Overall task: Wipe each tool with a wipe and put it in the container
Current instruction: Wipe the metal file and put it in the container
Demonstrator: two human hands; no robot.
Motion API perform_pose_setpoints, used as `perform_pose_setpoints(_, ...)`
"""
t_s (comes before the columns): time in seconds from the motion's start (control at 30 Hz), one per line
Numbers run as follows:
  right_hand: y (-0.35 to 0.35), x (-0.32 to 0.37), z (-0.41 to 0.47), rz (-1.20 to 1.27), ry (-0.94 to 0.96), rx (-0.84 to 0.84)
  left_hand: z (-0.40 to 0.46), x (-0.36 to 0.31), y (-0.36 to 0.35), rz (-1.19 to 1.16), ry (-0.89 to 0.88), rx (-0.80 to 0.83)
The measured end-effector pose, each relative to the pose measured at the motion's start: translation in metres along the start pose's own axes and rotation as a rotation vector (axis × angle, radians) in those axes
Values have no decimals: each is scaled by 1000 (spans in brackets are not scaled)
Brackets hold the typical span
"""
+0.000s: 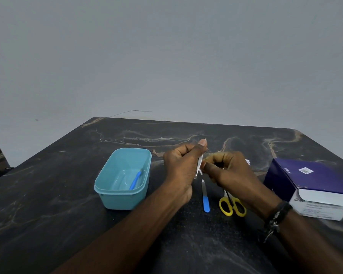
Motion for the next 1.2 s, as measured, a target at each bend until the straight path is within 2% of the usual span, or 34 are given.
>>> perform_pose_setpoints(0.13, 0, -1, 0, 50, 15, -42, -3, 1, -2, -7, -6, -12)
perform_pose_setpoints(0.33, -16, 3, -4, -1, 55, 191, -5, -12, -1, -102, -51, -81)
perform_pose_setpoints(0.4, -14, 7, -4, 17, 74, 206, -8, -18, -4, -79, -86, -106)
perform_pose_setpoints(0.63, 5, 8, -5, 100, 36, -6, -35, -72, -13, 202, -423, -178)
perform_pose_setpoints(0.73, 12, 7, -4, 119, 5, -98, -49, -106, -13, 251, -549, -114)
perform_pose_setpoints(0.83, 17, 4, -3, 162, 1, -176, -59, -137, 3, 457, -671, -76)
perform_pose_setpoints(0.9, 17, 3, -3, 171, 2, -195, -61, -147, 22, 590, -658, -72)
perform_pose_setpoints(1.0, 14, 2, -2, 162, 4, -187, -58, -150, 56, 750, -527, -68)
perform_pose_setpoints(1.2, 8, 4, -3, 114, 25, -167, -52, -141, 103, 767, -285, -123)
Point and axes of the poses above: each hand's wrist, its own z-axis towards the middle knuckle, its own y-axis out of the back of the hand, x = y × z, the point moved 4 cm from there along z, towards the middle knuckle, and after that the axes turned 11 degrees about x, right-handed, at the moved point
